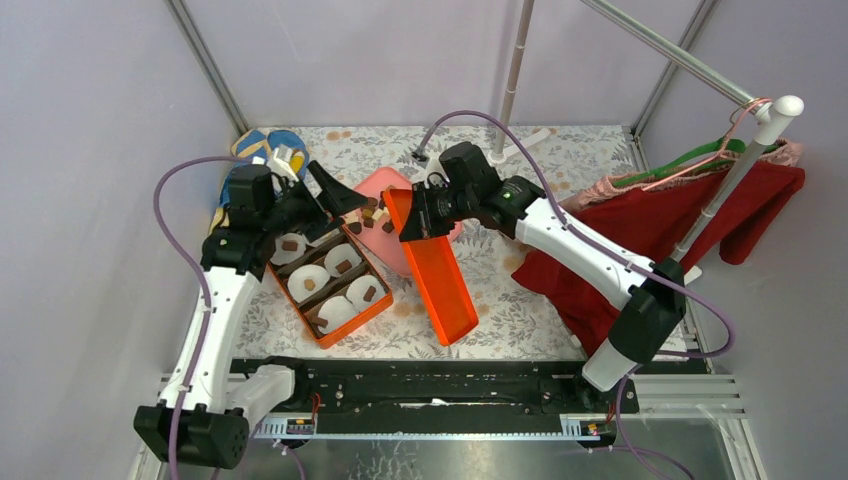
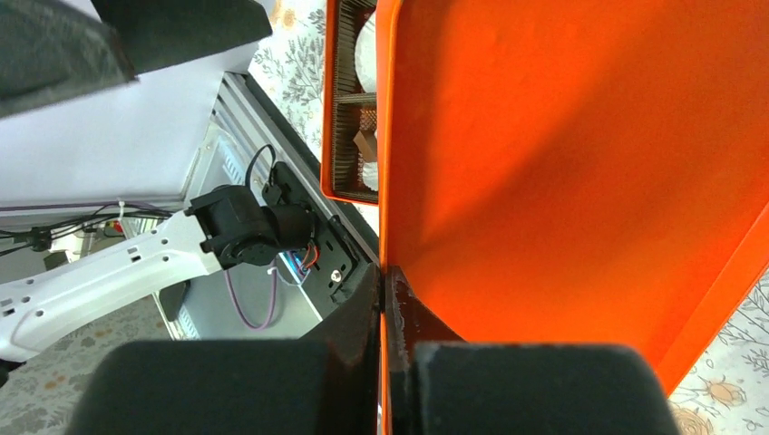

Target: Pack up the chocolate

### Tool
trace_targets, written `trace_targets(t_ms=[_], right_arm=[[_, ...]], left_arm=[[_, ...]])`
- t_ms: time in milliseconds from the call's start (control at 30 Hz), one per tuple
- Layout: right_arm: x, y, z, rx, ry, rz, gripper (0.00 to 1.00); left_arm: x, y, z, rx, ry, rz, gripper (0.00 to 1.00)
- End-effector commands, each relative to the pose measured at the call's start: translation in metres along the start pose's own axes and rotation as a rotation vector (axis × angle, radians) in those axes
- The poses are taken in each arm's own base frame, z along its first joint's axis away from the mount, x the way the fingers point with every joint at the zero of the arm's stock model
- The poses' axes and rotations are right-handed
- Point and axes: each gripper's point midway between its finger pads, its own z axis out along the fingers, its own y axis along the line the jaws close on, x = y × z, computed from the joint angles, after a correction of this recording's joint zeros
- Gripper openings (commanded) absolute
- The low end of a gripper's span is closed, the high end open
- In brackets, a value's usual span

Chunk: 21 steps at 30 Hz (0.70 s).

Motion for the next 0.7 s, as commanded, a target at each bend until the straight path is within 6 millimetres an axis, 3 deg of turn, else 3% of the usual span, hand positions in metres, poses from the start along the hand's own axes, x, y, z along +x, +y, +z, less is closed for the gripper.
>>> trace_targets(t_ms=[0, 233, 667], right_arm=[[-0.022, 0.021, -0.011, -0.023, -0.061, -0.051, 0.0], [-0.018, 0.029, -0.007, -0.047, -0.041, -0.056, 0.0], [-0.007, 0.037, -0.002, -0.066, 0.003, -0.062, 0.0]], left_arm=[[-0.006, -0.03, 0.015, 0.044, -0.052, 0.016, 0.99], [0.007, -0.038, 0.044, 0.026, -0.041, 0.048, 0.98], [0.005, -0.036, 0.069, -0.051, -0.077, 0.112, 0.76]])
